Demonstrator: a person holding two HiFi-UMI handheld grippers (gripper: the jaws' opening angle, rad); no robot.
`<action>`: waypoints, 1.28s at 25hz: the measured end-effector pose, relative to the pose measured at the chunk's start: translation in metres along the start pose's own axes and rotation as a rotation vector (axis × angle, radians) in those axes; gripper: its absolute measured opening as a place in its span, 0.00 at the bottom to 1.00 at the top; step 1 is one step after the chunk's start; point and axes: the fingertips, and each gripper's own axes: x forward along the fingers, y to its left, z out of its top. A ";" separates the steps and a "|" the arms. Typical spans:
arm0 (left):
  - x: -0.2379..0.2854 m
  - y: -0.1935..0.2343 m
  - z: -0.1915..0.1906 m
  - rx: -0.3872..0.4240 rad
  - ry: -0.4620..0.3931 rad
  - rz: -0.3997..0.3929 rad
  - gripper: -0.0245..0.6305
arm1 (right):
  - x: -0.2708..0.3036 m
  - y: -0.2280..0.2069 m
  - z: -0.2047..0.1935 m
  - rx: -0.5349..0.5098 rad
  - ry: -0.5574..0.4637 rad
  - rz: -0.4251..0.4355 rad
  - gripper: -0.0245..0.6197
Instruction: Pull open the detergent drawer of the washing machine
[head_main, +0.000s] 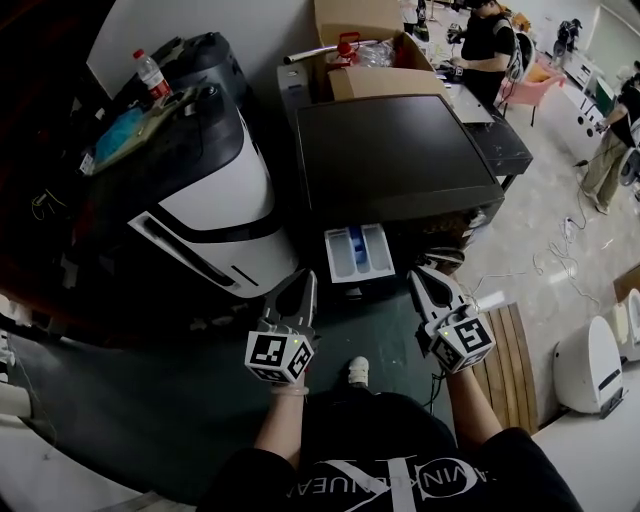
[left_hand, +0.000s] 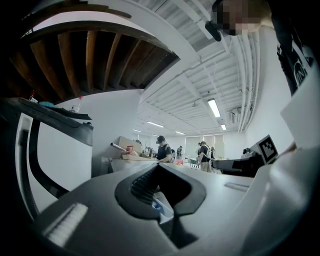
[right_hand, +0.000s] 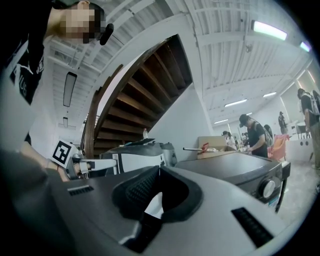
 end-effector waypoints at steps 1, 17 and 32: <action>0.000 0.002 0.002 0.006 -0.001 0.004 0.05 | 0.001 -0.001 0.002 -0.003 -0.002 0.000 0.06; -0.006 0.029 0.009 0.025 -0.010 0.087 0.05 | 0.014 -0.007 0.015 -0.013 -0.025 -0.002 0.06; 0.000 0.032 0.008 0.023 -0.002 0.103 0.05 | 0.017 -0.012 0.011 -0.004 -0.018 0.001 0.06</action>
